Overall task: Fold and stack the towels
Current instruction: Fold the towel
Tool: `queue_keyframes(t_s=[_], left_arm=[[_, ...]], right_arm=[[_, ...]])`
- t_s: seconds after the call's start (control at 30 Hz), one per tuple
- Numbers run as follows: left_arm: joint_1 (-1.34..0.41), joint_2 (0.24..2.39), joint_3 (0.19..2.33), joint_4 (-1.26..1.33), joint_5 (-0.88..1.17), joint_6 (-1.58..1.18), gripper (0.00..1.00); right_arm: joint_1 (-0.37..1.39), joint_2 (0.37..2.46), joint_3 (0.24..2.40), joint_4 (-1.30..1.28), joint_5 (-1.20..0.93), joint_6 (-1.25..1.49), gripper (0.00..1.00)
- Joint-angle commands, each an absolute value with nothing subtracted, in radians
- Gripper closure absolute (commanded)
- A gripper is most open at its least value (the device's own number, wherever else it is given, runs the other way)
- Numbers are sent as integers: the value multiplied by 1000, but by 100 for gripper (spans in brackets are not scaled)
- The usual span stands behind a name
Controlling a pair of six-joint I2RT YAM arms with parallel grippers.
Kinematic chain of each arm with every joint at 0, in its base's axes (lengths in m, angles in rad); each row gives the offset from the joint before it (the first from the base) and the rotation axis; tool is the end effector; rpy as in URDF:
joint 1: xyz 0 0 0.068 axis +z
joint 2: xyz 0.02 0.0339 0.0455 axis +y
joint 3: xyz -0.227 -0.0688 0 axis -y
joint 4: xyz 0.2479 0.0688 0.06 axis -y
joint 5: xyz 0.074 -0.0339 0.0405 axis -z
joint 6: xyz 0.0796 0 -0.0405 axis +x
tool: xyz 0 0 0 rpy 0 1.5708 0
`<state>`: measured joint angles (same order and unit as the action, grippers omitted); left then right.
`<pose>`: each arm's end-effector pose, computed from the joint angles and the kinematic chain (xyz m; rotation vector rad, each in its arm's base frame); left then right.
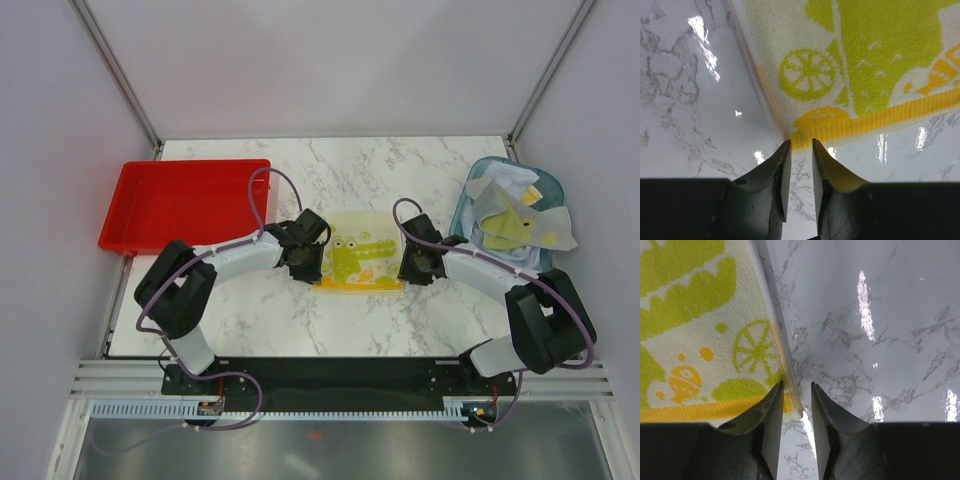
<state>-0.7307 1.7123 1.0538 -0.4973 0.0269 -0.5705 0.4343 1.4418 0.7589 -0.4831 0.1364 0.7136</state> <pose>0.2568 -0.2330 0.0935 0.2321 2.7922 -0.3872 0.2596 0.1085 0.0882 0.4172 2.6933 0.1473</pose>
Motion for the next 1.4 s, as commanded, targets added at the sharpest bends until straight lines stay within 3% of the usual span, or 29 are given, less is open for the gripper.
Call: queue_keyframes(t_s=[0.0, 0.3, 0.43, 0.47, 0.73, 0.87, 1.07, 1.17, 1.2, 1.37], left_arm=[[-732, 1720, 1046, -463, 3, -614, 71], [-735, 1726, 1039, -463, 5, -630, 98], [-735, 1718, 1042, -472, 5, -638, 98], [-735, 1715, 1046, -479, 3, -637, 98], [-735, 1675, 1100, -563, -34, -644, 98], [-735, 1672, 1109, -569, -17, -649, 98], [-735, 1680, 1109, -572, -28, -644, 98], [-742, 1689, 1100, -572, -66, -644, 87], [-747, 1693, 1097, -569, -71, -647, 77], [-759, 1730, 1095, -549, -80, -653, 68]], right_arm=[[445, 1448, 738, -437, 164, 738, 64], [460, 1470, 701, -393, 158, 758, 75], [460, 1451, 704, -394, 169, 753, 90], [459, 1444, 707, -399, 169, 750, 100], [462, 1419, 762, -471, 163, 721, 100], [462, 1427, 781, -492, 160, 715, 92], [462, 1433, 784, -494, 155, 709, 92], [463, 1436, 778, -495, 156, 715, 89], [463, 1437, 775, -494, 155, 716, 89], [465, 1440, 773, -488, 155, 719, 91]])
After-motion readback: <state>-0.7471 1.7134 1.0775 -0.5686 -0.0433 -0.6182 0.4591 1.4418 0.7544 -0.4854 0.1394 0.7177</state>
